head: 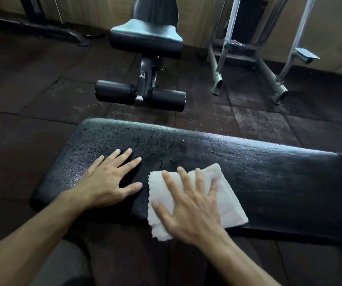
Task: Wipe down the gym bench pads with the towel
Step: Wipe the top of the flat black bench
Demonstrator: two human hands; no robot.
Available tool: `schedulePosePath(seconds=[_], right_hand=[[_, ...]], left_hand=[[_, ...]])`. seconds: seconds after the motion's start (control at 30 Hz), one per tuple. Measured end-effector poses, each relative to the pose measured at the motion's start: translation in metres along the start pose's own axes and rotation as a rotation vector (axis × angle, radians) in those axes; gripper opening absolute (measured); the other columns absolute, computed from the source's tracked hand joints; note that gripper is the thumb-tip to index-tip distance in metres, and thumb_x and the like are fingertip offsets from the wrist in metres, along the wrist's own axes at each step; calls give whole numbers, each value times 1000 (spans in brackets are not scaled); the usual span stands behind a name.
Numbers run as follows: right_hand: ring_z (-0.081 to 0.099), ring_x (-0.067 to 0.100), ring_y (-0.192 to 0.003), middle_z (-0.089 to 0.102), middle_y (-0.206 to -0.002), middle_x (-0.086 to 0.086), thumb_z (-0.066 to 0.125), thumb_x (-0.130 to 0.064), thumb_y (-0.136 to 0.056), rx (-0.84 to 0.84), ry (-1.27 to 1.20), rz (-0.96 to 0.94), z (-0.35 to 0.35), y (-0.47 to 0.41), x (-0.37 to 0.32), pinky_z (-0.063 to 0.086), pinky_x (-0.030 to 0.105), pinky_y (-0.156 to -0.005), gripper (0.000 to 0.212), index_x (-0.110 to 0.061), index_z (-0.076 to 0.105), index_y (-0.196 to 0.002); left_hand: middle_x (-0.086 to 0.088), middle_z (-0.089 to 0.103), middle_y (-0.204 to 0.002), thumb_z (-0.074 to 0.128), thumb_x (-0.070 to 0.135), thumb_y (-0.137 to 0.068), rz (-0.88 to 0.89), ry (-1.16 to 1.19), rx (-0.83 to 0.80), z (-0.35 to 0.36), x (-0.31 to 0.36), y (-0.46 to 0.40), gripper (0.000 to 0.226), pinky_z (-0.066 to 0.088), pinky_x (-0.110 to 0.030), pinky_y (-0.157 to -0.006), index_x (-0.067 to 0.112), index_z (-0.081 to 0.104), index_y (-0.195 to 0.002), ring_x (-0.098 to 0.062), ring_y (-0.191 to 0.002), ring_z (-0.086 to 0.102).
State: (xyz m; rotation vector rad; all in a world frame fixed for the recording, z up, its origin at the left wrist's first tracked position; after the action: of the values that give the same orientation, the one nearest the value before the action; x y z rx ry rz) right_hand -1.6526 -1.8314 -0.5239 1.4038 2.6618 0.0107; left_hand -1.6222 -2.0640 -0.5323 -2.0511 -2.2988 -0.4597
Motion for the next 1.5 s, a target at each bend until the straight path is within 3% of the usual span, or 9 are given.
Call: schedulePosePath(seconds=[0.1,0.23,0.47,0.57,0.7,0.87,1.1,1.3,1.5], right_hand=[[18,47,-150,29,-165,5,27,-78,-92,13,-18,-10,3,0,-10,6,75,-113,74,-41,26,-156],[34,48,-145,40,-160,6,31,-77,-94,38,2,-97,12,23,-4,22,78,-107,72,-37,39,-153],[-2,36,-155,8,-170,-5,20,-83,-90,-22,-36,-1,-6,-55,5,-1,70,-116,75,-51,4,-156],[3,39,-155,10,-170,-5,14,-82,-91,22,-13,0,-3,-45,4,2,72,-114,72,-51,10,-155],[10,37,-155,16,-169,-8,14,-81,-92,75,-3,-1,1,-24,8,10,75,-112,67,-54,17,-154],[0,34,-155,9,-170,-8,22,-79,-92,-37,-61,60,-11,-97,14,4,75,-114,69,-54,7,-154],[0,33,-156,3,-169,-11,18,-79,-93,37,10,36,0,-74,21,3,73,-114,67,-54,5,-153],[6,34,-154,15,-168,-8,21,-79,-92,-17,-70,96,-13,-166,32,8,78,-111,66,-53,14,-152],[6,31,-155,11,-168,-10,17,-77,-93,69,11,22,-3,-127,40,9,72,-114,65,-52,10,-152]], left_hand=[[19,-13,-163,6,95,-61,-31,-7,-3,-3,-4,1,101,-3,-43,-122,52,5,-153,-5,-149,-14],[20,-17,-161,-13,100,-50,-28,-18,-1,-1,-3,9,113,-6,-44,-122,53,0,-152,-6,-149,-17],[18,-18,-162,-6,100,-52,-46,-5,-28,-5,0,-2,111,-6,-47,-121,52,-2,-152,-9,-149,-17],[15,-17,-163,20,92,-75,-49,-19,-47,-7,3,-9,91,-7,-49,-121,51,-2,-153,-11,-150,-18],[15,-18,-163,29,84,-84,-43,-21,-31,-6,3,-15,83,-9,-50,-121,50,-3,-153,-12,-150,-19],[16,-16,-163,32,82,-85,-51,-8,-22,-10,1,-22,81,-8,-49,-121,51,0,-153,-11,-150,-17],[18,-18,-162,32,83,-83,-46,-12,-12,-11,-4,-28,83,-10,-49,-121,53,-3,-152,-11,-150,-18],[19,-20,-161,32,83,-83,-45,1,-19,-13,-5,-32,82,-11,-45,-120,55,-3,-151,-10,-149,-20],[21,-23,-159,24,89,-76,-59,-45,-17,-9,-6,-30,86,-12,-44,-119,57,-9,-149,-9,-148,-22]])
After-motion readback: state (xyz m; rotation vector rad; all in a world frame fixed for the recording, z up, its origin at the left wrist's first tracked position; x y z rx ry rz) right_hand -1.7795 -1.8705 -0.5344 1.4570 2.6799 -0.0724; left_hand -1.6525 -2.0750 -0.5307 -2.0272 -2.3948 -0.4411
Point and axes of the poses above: each hand's wrist, its own y-axis away from the middle knuckle, its own z-axis out of the palm, x = y × z, the point moved 2 cm from there along -y, towards the middle knuckle
